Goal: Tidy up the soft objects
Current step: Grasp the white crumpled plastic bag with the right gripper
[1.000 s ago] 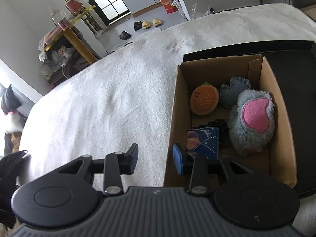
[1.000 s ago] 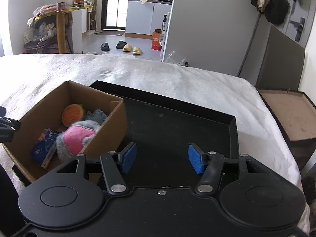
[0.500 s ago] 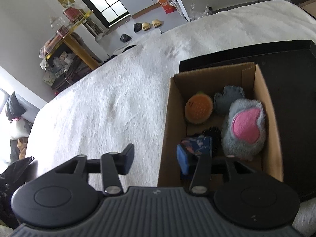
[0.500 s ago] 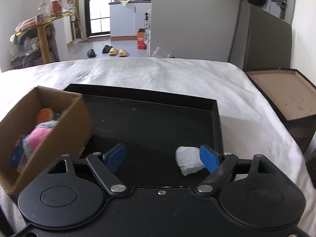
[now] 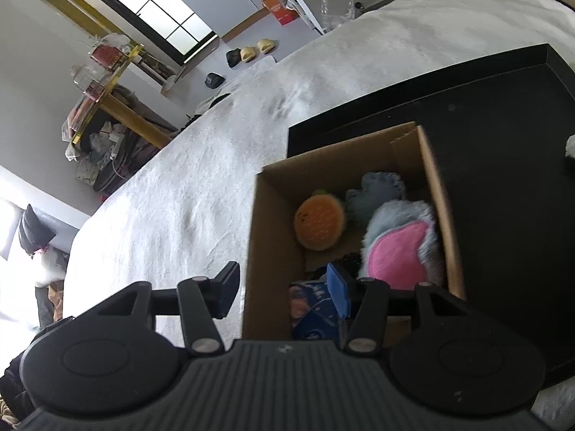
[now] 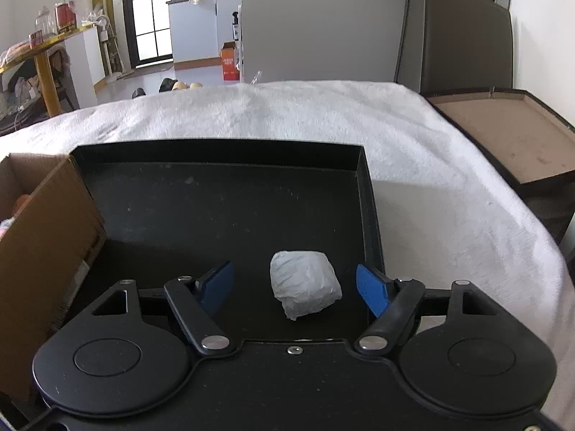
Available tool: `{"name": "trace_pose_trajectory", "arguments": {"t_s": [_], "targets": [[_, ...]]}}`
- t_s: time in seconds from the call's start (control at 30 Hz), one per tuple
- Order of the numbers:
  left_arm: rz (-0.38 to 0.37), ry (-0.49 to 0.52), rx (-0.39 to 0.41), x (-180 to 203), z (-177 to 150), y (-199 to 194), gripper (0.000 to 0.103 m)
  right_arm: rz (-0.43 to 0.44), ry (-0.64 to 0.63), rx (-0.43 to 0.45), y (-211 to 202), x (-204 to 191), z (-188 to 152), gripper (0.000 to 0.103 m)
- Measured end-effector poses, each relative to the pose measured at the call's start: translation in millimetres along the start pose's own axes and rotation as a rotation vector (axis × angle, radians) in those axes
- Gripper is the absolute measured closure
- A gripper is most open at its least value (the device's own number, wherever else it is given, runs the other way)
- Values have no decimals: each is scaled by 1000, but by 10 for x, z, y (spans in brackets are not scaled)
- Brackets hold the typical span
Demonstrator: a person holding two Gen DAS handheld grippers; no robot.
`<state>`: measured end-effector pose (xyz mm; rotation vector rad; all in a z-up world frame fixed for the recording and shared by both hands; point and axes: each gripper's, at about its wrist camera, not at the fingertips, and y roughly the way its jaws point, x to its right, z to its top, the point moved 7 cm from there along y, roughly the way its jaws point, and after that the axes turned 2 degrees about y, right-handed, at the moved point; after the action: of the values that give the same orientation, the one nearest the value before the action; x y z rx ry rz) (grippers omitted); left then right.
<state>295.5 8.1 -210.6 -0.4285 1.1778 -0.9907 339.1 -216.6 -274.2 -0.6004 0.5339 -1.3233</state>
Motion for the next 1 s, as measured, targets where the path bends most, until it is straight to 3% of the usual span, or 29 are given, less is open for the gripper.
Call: {"name": "trace_pose_trajectory", "arguments": {"t_s": [0.2, 0.23, 0.3, 0.77, 1.0], "targets": [[-4, 25, -12, 132, 55, 12, 51, 7, 1, -29, 150, 8, -62, 30], [-6, 28, -15, 153, 59, 11, 51, 10, 1, -35, 169, 13, -75, 35], [-15, 27, -24, 170, 67, 19, 51, -7, -13, -78, 225, 34, -129, 60], [-69, -36, -4, -38, -54, -151, 51, 9, 37, -86, -75, 138, -128, 60], [-103, -97, 3, -296, -214, -168, 51, 12, 8, -42, -361, 17, 10, 60]]}}
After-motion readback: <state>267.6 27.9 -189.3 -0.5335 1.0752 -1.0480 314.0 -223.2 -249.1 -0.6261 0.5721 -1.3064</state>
